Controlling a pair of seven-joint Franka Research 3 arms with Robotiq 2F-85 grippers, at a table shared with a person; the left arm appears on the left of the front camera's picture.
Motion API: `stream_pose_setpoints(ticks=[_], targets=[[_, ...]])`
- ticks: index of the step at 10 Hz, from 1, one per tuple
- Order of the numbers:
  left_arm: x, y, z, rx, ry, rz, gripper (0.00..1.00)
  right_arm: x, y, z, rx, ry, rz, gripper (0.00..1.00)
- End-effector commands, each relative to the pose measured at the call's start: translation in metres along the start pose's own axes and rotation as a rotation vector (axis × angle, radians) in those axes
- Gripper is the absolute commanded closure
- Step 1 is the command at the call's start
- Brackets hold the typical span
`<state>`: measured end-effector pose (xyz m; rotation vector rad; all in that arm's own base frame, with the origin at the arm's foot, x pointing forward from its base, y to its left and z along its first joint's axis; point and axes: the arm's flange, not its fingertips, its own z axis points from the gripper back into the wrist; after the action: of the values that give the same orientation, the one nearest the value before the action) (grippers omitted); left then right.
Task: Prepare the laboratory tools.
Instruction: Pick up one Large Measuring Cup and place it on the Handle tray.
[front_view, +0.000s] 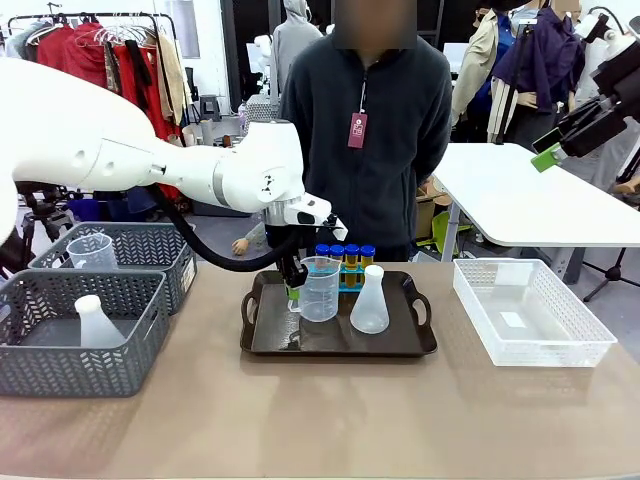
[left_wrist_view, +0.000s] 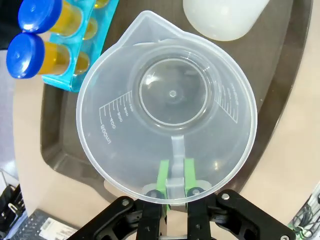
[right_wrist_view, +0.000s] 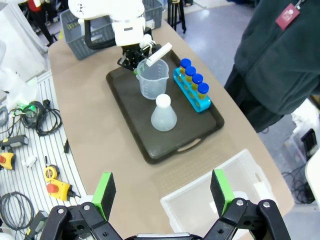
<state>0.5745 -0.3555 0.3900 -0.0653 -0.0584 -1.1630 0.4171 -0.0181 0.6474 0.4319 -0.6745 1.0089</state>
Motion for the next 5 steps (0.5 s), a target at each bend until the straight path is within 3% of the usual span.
stream_pose_setpoints(ticks=[1, 5], targets=[[-0.0078, -0.0063, -0.0028, 0.008, -0.003, -0.037, 1.00, 0.0015, -0.0006, 0.0002, 0.007, -0.018, 0.002, 0.00], [-0.0152, -0.0141, -0.0044, -0.001, 0.015, -0.039, 1.00, 0.0015, -0.0006, 0.0002, 0.007, -0.018, 0.002, 0.00]])
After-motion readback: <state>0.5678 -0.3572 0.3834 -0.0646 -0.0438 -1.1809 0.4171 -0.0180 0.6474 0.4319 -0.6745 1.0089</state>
